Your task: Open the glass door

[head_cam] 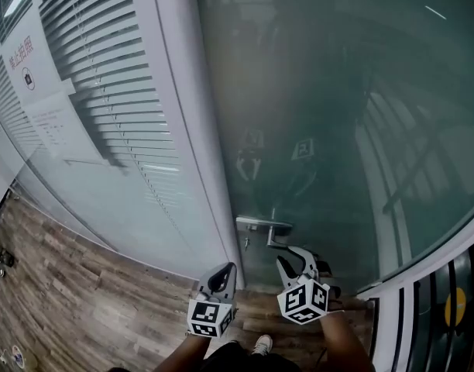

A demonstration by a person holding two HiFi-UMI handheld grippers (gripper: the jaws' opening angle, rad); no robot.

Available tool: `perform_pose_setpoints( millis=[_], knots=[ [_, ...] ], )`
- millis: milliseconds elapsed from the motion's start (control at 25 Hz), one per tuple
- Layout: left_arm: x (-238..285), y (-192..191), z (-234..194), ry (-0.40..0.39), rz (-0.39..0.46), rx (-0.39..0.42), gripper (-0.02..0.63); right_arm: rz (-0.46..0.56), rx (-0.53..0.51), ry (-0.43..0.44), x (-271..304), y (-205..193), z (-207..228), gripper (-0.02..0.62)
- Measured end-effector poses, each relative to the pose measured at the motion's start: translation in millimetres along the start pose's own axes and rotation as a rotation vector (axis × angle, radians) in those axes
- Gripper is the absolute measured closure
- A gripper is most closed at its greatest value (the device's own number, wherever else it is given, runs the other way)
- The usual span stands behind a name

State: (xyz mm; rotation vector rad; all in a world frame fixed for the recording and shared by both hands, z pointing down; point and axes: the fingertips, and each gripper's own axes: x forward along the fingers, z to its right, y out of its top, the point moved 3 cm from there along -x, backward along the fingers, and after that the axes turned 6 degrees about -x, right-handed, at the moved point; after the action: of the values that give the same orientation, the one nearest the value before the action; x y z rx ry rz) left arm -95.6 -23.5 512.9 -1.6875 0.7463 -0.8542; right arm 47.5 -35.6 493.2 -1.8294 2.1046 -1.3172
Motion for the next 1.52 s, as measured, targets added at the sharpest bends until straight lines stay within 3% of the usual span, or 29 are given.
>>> perform_pose_setpoints(
  millis=[200,440,680,920,1040,1200,1520],
  knots=[
    [5.1,-3.2,-13.7,-0.007,0.02,0.049,0.603,-0.129,-0.214,0.12,22.8,-3.3,-0.3,0.405],
    [13.1,2.3,-24.1,-0.037,0.027,0.083,0.603,-0.256,-0.383,0.239,53.1,-12.4,-5.2,0.4],
    [15.1,6.5,-27.2,-0.067,0.03,0.087,0.603,-0.338,-0.45,0.434,71.9,-23.3,-12.1,0.4],
    [15.6,4.4,-30.2,-0.089,0.029,0.076,0.603,-0.361,-0.448,0.549,84.9,-22.3,-24.2,0.403],
    [13.3,3.5,-32.6,-0.093,0.029,0.068,0.603,-0.365,-0.427,0.568,89.8,-24.9,-32.1,0.421],
    [11.3,2.1,-34.8,-0.096,0.027,0.063,0.603,-0.364,-0.444,0.533,95.3,-27.5,-32.3,0.557],
    [8.9,-2.5,-36.9,-0.104,0.017,0.057,0.603,-0.353,-0.465,0.521,97.1,-28.6,-32.8,0.58]
  ],
)
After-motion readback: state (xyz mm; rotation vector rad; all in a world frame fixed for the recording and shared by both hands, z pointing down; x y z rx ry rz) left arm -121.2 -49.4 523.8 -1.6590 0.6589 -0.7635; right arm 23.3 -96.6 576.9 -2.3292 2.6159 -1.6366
